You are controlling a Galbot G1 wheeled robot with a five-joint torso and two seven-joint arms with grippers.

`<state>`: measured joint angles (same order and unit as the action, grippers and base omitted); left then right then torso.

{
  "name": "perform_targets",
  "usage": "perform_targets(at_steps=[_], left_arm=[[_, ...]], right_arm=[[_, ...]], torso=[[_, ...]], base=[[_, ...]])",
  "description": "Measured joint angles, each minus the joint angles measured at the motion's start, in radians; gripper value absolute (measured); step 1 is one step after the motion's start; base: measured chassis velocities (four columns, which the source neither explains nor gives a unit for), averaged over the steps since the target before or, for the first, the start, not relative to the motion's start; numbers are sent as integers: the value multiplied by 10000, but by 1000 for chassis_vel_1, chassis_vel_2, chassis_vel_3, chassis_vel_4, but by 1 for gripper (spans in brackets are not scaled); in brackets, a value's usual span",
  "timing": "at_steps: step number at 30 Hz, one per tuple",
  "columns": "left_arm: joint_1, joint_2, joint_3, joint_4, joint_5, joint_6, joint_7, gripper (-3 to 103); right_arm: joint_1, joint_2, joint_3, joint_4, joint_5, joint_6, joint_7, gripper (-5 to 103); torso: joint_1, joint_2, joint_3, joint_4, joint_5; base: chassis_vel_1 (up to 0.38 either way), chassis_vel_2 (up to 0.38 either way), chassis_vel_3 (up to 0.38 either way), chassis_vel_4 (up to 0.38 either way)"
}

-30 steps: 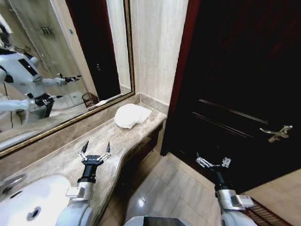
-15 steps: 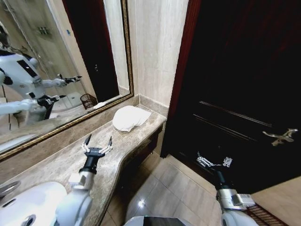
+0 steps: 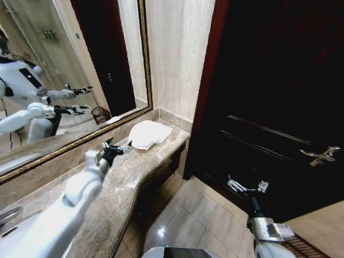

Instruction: Discard the used towel into the hamper.

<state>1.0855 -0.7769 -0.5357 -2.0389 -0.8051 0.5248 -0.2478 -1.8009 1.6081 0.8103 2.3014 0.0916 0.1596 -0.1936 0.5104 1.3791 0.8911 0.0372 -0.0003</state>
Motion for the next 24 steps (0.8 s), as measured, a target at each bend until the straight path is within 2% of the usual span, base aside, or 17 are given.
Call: perform_targets(at_steps=[2, 4, 8, 11, 13, 15, 16, 18, 24], left_arm=[[-383, 126, 163, 308, -222, 0, 124, 100], [-1558, 327, 849, 1197, -666, 8, 254, 100], [-2806, 226, 1841, 2238, -1155, 141, -135, 100], [-4084, -158, 3073, 3330, -1628, 431, -772, 100], [-4217, -217, 3227, 3458, -1644, 444, -798, 100], [-5053, -672, 4225, 4251, -1677, 521, -885, 100], [-5053, -672, 4225, 4251, -1677, 521, -885, 100], [-5663, -1155, 4925, 4971, -1674, 542, -1048, 100], [-6498, -1898, 5646, 6295, -1589, 448, -1179, 100]], right_arm=[[6, 0, -14, -7, -22, 0, 1, 100], [39, 0, -56, -90, -121, 3, 5, 100], [80, 0, -93, -181, -206, 5, 23, 100], [122, 0, -98, -218, -237, -11, 58, 100], [128, 0, -98, -221, -237, -14, 65, 100], [149, 0, -66, -271, -238, -25, 119, 100], [149, 0, -66, -271, -238, -25, 119, 100], [154, 0, -34, -354, -231, -25, 138, 100], [159, 0, 76, -463, -163, -16, 150, 100]], torso=[[0, 0, 0, 0, 0], [0, 0, 0, 1, 6], [0, 0, 1, 1, 1], [0, 0, 0, 1, 4], [1, 0, 0, 1, 2], [0, 0, 0, 3, 7], [0, 0, 0, 3, 7], [0, -1, 1, 1, 3], [0, -1, 0, 0, 4]], base=[[0, 0, 0, 0], [0, 0, 0, 0], [0, 0, 0, 0], [0, 0, 0, 0], [0, 0, 0, 0], [0, 0, 0, 0], [0, 0, 0, 0], [0, 0, 0, 0], [0, 0, 0, 0]])
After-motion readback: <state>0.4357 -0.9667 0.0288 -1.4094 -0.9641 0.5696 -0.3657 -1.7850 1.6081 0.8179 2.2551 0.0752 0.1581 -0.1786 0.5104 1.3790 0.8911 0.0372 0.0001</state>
